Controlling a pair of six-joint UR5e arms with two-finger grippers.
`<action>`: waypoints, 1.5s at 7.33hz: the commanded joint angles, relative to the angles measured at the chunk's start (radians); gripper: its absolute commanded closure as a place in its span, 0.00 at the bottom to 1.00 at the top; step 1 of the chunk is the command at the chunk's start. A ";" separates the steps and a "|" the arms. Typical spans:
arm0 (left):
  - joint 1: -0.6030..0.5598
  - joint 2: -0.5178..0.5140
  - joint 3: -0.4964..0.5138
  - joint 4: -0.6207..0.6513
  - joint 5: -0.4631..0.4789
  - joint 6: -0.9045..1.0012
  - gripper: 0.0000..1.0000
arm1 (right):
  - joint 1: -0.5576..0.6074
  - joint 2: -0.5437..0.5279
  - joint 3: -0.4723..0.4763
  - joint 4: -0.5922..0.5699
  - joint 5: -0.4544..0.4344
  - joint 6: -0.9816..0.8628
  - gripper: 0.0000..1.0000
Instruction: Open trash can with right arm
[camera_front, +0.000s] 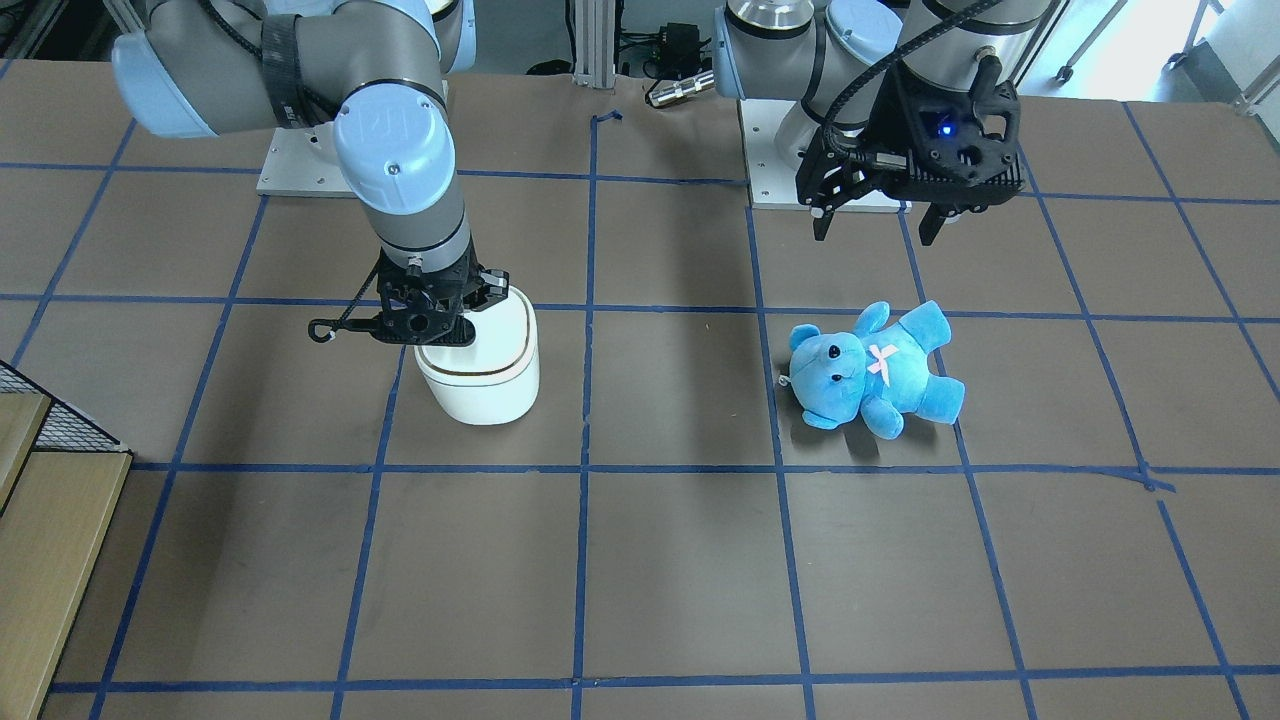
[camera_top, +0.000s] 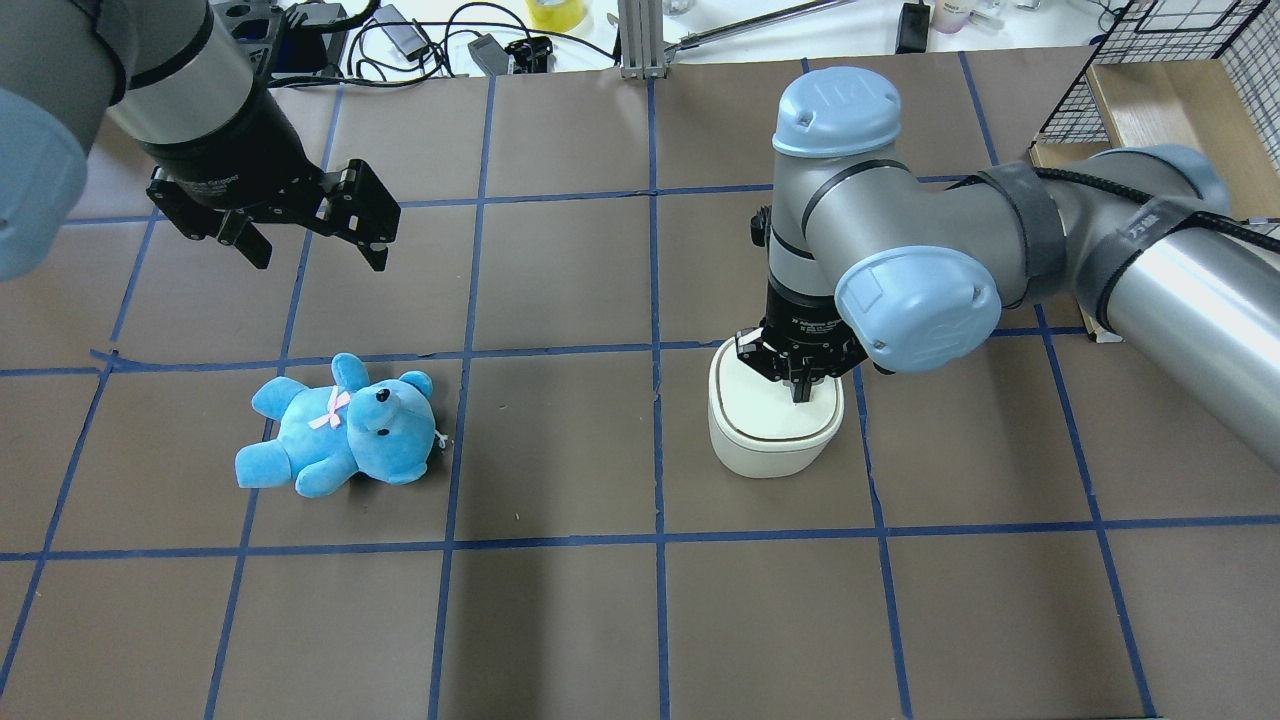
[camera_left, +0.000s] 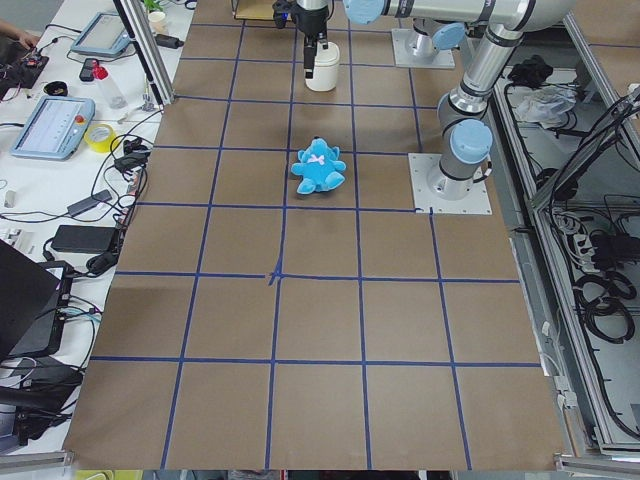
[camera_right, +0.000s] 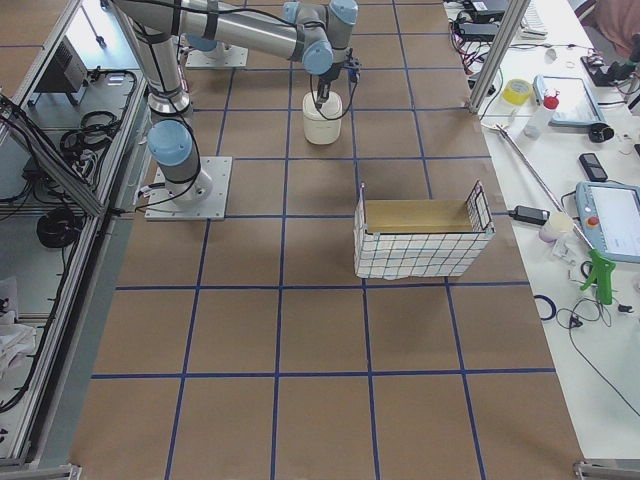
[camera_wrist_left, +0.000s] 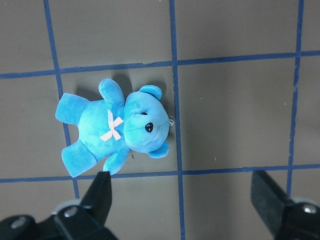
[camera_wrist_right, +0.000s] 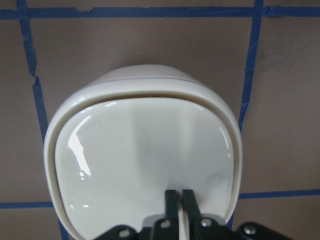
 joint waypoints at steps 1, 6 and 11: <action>0.000 0.000 0.000 0.000 0.000 -0.001 0.00 | -0.011 -0.070 -0.137 0.155 -0.014 -0.010 0.00; 0.000 0.000 0.000 0.000 0.000 -0.001 0.00 | -0.153 -0.071 -0.382 0.273 0.015 -0.155 0.00; 0.000 0.000 0.000 0.000 0.000 0.001 0.00 | -0.152 -0.071 -0.380 0.268 0.015 -0.150 0.00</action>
